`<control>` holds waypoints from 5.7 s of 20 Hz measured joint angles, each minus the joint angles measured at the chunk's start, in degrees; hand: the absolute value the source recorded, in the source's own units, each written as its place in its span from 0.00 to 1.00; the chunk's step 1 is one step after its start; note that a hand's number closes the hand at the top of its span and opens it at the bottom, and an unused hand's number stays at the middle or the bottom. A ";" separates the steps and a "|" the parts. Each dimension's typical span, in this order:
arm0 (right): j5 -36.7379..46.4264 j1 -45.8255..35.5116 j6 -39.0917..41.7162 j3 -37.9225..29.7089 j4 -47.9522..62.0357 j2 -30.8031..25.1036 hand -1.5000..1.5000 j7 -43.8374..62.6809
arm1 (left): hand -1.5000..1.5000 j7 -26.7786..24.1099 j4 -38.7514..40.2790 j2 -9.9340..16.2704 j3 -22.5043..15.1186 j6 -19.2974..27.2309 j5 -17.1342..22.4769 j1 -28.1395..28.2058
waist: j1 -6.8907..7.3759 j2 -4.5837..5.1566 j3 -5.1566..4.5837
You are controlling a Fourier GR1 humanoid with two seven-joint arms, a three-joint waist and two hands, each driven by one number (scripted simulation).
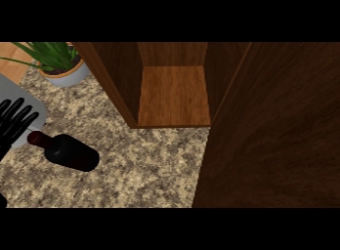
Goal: Pick up the wine, place it into the cabinet and close the cabinet
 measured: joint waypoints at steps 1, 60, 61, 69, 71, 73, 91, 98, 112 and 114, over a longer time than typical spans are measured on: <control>0.04 0.63 0.04 0.32 -0.04 -0.53 0.00 -0.51 | 0.00 -1.19 0.94 -0.40 0.01 -0.21 -1.48 -0.06 | -0.01 -0.01 0.01; 0.28 0.22 -9.57 5.00 0.57 -10.99 0.00 -6.11 | 1.00 -40.50 46.19 -3.40 -12.41 13.71 -28.38 -13.09 | -0.46 -0.02 0.02; 0.32 0.35 -9.93 5.22 0.51 -11.12 0.00 -5.94 | 1.00 -41.36 45.23 -4.30 -12.19 15.99 -28.24 -12.44 | -0.28 -0.16 0.12; 0.53 2.70 -11.27 6.82 0.27 -12.29 0.00 -7.89 | 1.00 -45.47 35.95 -10.73 -12.17 27.77 -27.65 -6.48 | 0.63 -0.43 0.37; 0.55 2.48 -11.44 6.07 0.20 -12.77 0.00 -7.80 | 1.00 -45.15 33.47 -12.03 -13.31 27.99 -27.72 -4.70 | 0.75 -0.40 0.34; 0.58 2.37 -11.51 5.80 0.15 -13.33 0.00 -7.53 | 1.00 -43.40 30.58 -13.29 -14.54 27.58 -27.33 -3.11 | 0.83 -0.36 0.26; 0.68 5.56 -13.27 6.92 -0.17 -16.23 0.00 -11.77 | 1.00 -24.55 -0.37 -20.47 -29.89 35.06 -22.58 7.74 | 0.70 -0.27 0.13; 0.33 7.72 -12.76 6.10 -0.15 -17.69 0.00 -14.93 | 1.00 -20.69 -5.85 -20.63 -36.16 45.69 -22.35 5.53 | 0.38 -0.16 0.12; -0.77 10.25 -11.36 3.05 -0.20 -19.66 0.00 -17.40 | 1.00 -18.92 1.55 -20.58 -37.28 58.05 -25.27 -6.24 | 0.03 0.06 0.10; -0.94 11.32 -10.95 3.18 -0.12 -19.65 0.00 -18.80 | 1.00 -18.02 2.20 -20.42 -36.86 58.47 -25.49 -8.14 | 0.05 0.05 0.12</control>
